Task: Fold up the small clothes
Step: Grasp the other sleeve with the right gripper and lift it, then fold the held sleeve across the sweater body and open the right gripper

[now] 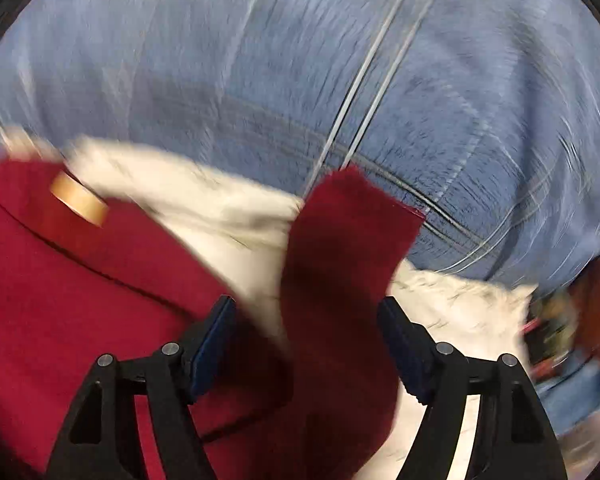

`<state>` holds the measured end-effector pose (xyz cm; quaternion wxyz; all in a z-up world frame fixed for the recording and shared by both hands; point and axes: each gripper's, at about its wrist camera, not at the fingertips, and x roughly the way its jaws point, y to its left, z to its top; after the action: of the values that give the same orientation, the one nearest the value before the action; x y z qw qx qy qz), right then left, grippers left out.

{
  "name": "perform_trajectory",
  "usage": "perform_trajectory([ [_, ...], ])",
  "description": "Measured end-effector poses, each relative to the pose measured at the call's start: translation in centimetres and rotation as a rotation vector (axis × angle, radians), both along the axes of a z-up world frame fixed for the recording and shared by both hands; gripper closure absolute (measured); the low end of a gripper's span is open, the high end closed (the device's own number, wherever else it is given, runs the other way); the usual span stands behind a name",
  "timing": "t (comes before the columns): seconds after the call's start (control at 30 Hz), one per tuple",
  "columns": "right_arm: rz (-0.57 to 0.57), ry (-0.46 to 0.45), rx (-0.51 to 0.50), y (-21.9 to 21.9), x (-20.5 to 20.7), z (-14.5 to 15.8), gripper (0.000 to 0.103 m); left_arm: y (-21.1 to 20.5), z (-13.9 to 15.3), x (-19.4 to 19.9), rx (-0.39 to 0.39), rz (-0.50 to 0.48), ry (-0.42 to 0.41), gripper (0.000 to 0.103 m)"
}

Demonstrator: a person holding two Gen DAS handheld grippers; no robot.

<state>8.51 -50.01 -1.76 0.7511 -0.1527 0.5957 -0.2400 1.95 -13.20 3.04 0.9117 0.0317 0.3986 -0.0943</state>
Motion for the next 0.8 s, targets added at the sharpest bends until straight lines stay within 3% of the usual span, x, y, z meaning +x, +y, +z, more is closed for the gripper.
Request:
perform_trajectory([
  [0.03,-0.019,0.016,-0.013,-0.6,0.0,-0.5,0.062,0.1,0.0,0.2,-0.002,0.002,0.004,0.03],
  [0.1,-0.071,-0.022,0.031,-2.2,-1.0,-0.1,0.094,0.2,0.0,0.4,-0.007,0.009,0.003,0.03],
  [0.2,-0.072,-0.176,0.196,-2.3,-3.3,3.3,0.095,0.5,0.2,0.4,-0.01,0.023,-0.006,0.03],
  [0.27,-0.03,-0.251,0.303,-1.2,-4.4,5.9,0.095,0.8,0.4,0.4,-0.02,0.03,-0.007,0.03],
  [0.4,0.172,-0.375,0.633,4.3,-5.9,12.4,0.095,1.8,1.2,0.1,-0.049,0.051,-0.021,0.03],
  [0.5,0.348,-0.359,0.817,9.6,-5.5,14.9,0.095,3.8,2.3,-0.2,-0.094,0.089,-0.04,0.03],
  [0.63,0.51,-0.242,0.903,15.9,-3.6,13.9,0.092,7.5,3.8,-0.6,-0.172,0.164,-0.075,0.03],
  [0.7,0.525,-0.192,0.846,18.2,-1.8,11.8,0.086,9.0,4.3,-0.5,-0.203,0.201,-0.09,0.03],
  [0.77,0.502,-0.158,0.755,19.6,0.6,9.1,0.062,10.3,4.4,-0.4,-0.228,0.229,-0.096,0.03],
  [0.8,0.473,-0.156,0.701,19.6,1.4,8.0,0.041,10.6,4.3,-0.4,-0.236,0.234,-0.093,0.03],
])
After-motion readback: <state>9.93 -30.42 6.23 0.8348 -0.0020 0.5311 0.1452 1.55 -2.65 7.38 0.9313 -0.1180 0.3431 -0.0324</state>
